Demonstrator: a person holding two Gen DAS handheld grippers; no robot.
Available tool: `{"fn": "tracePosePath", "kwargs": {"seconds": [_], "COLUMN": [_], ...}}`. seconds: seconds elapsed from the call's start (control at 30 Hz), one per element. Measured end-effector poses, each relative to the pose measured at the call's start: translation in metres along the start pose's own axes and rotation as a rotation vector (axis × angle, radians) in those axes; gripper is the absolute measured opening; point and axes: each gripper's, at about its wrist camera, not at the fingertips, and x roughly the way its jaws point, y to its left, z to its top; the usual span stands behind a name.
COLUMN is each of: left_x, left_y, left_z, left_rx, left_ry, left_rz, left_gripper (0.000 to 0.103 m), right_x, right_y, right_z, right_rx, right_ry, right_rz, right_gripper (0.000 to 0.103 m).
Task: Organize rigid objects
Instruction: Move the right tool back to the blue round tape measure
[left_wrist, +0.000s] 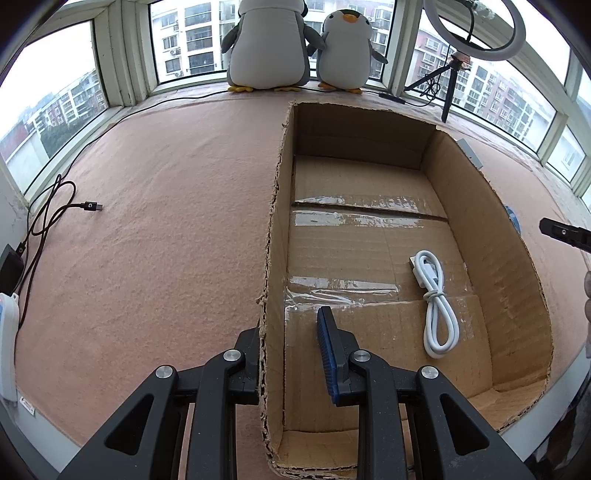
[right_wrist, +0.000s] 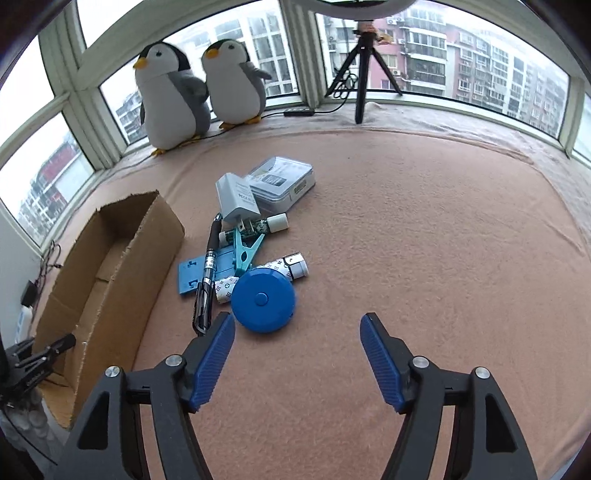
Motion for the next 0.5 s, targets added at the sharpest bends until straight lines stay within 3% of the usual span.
{"fn": "tracePosePath", "kwargs": {"seconds": [0.3, 0.5], "left_x": [0.000, 0.000], "left_y": [0.005, 0.006], "left_z": [0.000, 0.000], "left_rx": [-0.007, -0.011], "left_ry": [-0.001, -0.002], "left_rz": [-0.013, -0.019], "left_gripper": [0.025, 0.025], "right_x": [0.026, 0.040], "right_y": [0.037, 0.036], "right_z": [0.000, 0.004], "right_rx": [-0.185, -0.169], "right_ry": [0.047, 0.062], "right_rz": [-0.102, -0.111], "right_gripper": [0.069, 0.069]}}
